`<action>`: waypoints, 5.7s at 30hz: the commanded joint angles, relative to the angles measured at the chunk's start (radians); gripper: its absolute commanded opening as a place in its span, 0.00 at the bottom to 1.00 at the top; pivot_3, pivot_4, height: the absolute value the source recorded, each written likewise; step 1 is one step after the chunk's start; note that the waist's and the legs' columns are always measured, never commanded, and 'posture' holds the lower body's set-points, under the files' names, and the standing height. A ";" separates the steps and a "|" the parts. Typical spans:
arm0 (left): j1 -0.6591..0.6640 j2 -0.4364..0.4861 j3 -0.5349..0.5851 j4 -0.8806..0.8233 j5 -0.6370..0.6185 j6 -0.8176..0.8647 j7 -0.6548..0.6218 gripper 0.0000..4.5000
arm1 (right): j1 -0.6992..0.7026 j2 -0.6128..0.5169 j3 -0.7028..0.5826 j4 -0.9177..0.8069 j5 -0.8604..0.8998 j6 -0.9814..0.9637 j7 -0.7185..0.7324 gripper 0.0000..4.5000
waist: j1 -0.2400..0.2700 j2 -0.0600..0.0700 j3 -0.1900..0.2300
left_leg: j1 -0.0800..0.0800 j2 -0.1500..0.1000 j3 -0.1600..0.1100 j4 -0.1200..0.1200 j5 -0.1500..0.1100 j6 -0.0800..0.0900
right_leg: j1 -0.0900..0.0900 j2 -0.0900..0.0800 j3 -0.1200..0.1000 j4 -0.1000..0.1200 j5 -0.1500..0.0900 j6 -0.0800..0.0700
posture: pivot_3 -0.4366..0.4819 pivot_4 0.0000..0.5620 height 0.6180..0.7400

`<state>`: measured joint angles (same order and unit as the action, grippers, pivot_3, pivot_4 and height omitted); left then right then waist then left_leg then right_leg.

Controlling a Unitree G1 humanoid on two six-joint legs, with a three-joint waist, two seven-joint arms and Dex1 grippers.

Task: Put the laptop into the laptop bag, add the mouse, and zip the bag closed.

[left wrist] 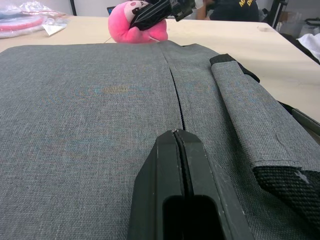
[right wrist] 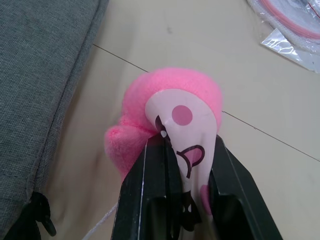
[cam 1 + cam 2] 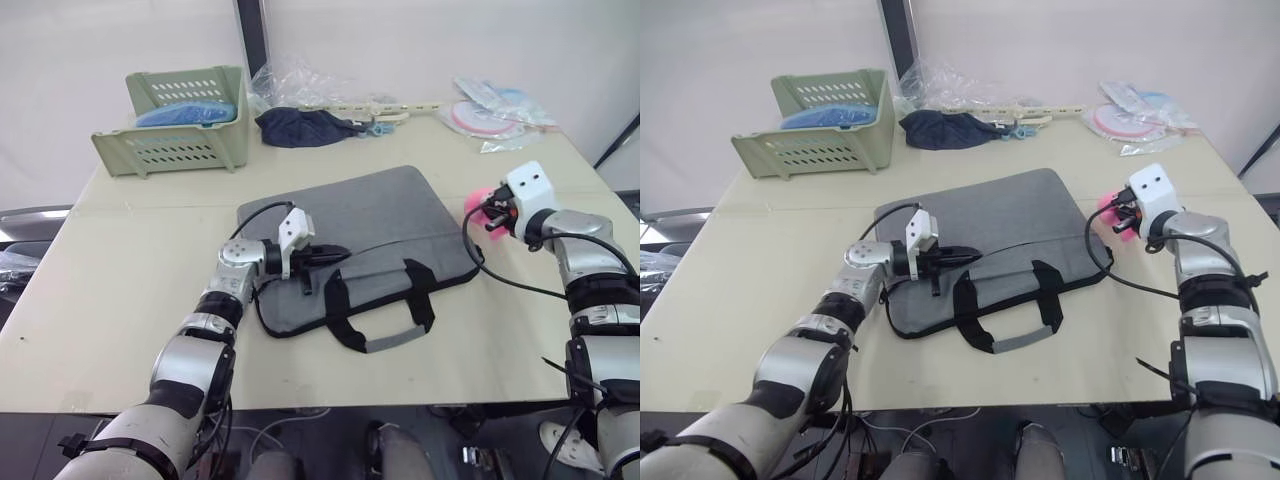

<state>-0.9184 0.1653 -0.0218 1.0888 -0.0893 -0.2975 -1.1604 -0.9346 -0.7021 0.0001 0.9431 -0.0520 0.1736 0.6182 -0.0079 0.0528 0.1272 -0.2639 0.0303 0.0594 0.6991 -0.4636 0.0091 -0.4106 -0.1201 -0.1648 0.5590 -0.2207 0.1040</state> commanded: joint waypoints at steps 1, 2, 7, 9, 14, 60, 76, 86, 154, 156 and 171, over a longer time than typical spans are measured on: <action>0.114 -0.014 -0.096 0.098 0.099 0.050 -0.038 0.00 | -0.057 0.000 -0.004 0.000 -0.015 -0.033 -0.037 0.04 | -0.001 0.000 0.000 | 0.000 0.000 0.000 0.000 0.000 0.000 | 0.000 0.000 0.000 0.000 0.000 0.000 | 0.48 0.27 1.00; 0.115 -0.014 -0.097 0.097 0.099 0.050 -0.039 0.00 | -0.062 0.005 -0.001 0.009 -0.020 -0.036 -0.039 0.04 | -0.002 0.001 0.000 | 0.000 0.000 0.000 0.000 0.000 0.000 | 0.000 0.000 0.000 0.000 0.000 0.000 | 0.48 0.27 1.00; 0.123 -0.017 -0.101 0.088 0.100 0.053 -0.046 0.00 | -0.090 0.029 0.015 0.071 -0.043 -0.071 -0.047 0.04 | -0.007 0.002 -0.001 | 0.000 0.000 0.000 0.000 0.000 0.000 | 0.000 0.000 0.000 0.000 0.000 0.000 | 0.48 0.27 1.00; 0.127 -0.018 -0.102 0.084 0.098 0.054 -0.050 0.00 | -0.105 0.044 0.020 0.098 -0.047 -0.086 -0.050 0.04 | -0.009 0.002 -0.001 | 0.000 0.000 0.000 0.000 0.000 0.000 | 0.000 0.000 0.000 0.000 0.000 0.000 | 0.48 0.27 1.00; 0.135 -0.018 -0.104 0.075 0.099 0.056 -0.056 0.00 | -0.135 0.074 0.019 0.134 -0.048 -0.122 -0.057 0.04 | -0.015 0.003 -0.002 | 0.000 0.000 -0.001 0.000 0.000 0.000 | 0.000 0.000 0.000 0.000 0.000 0.000 | 0.48 0.27 1.00; 0.069 0.033 0.059 -0.427 -0.143 0.328 0.016 0.00 | 0.303 -0.008 -0.200 -1.001 0.130 0.442 -0.123 0.96 | -0.012 -0.008 0.021 | -0.011 0.000 -0.005 0.001 0.000 -0.001 | -0.009 0.000 0.000 0.000 0.000 0.000 | 0.48 0.27 1.00; 0.093 0.295 0.345 -1.030 -0.392 0.793 0.380 0.72 | 0.440 0.005 -0.274 -1.311 0.169 0.688 -0.176 0.97 | -0.018 -0.018 0.029 | -0.024 -0.001 -0.003 0.006 0.002 -0.002 | -0.029 0.001 0.002 0.006 0.000 0.001 | 0.48 0.27 1.00; 0.393 0.502 0.557 -1.161 -0.500 1.009 0.439 0.98 | 0.503 0.070 -0.380 -1.469 0.283 0.948 -0.186 0.97 | -0.024 -0.023 0.033 | -0.020 0.000 0.003 0.001 0.003 -0.004 | -0.031 0.003 0.005 0.008 -0.001 -0.001 | 0.48 0.27 1.00; 0.377 0.287 0.362 -0.708 -0.481 1.032 0.628 1.00 | 0.408 0.514 -0.697 -1.054 0.611 1.053 -0.448 0.61 | -0.046 -0.024 0.032 | -0.005 -0.001 0.013 0.001 0.005 -0.008 | -0.030 0.002 0.013 0.028 -0.003 -0.006 | 0.48 0.27 1.00; 0.376 0.288 0.361 -0.705 -0.480 1.031 0.628 1.00 | 0.412 0.516 -0.687 -1.055 0.621 1.050 -0.455 0.41 | -0.046 -0.024 0.032 | -0.005 -0.001 0.013 0.001 0.005 -0.008 | -0.029 0.002 0.013 0.028 -0.003 -0.006 | 0.48 0.27 1.00; 0.352 0.267 0.352 -0.665 -0.486 1.046 0.623 0.56 | 0.436 0.528 -0.661 -1.099 0.660 1.055 -0.488 0.00 | -0.042 -0.024 0.032 | -0.005 -0.001 0.013 0.000 0.004 -0.008 | -0.027 0.002 0.014 0.028 -0.003 -0.006 | 0.48 0.27 1.00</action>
<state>-0.5684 0.4493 0.3543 0.4054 -0.5822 0.7266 -0.5300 -0.5172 -0.1833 -0.6760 -0.1343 0.5844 1.2181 0.1524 -0.0498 0.0283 0.1594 -0.2689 0.0296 0.0720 0.6993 -0.4592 0.0006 -0.4375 -0.1180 -0.1505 0.5865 -0.2241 0.0982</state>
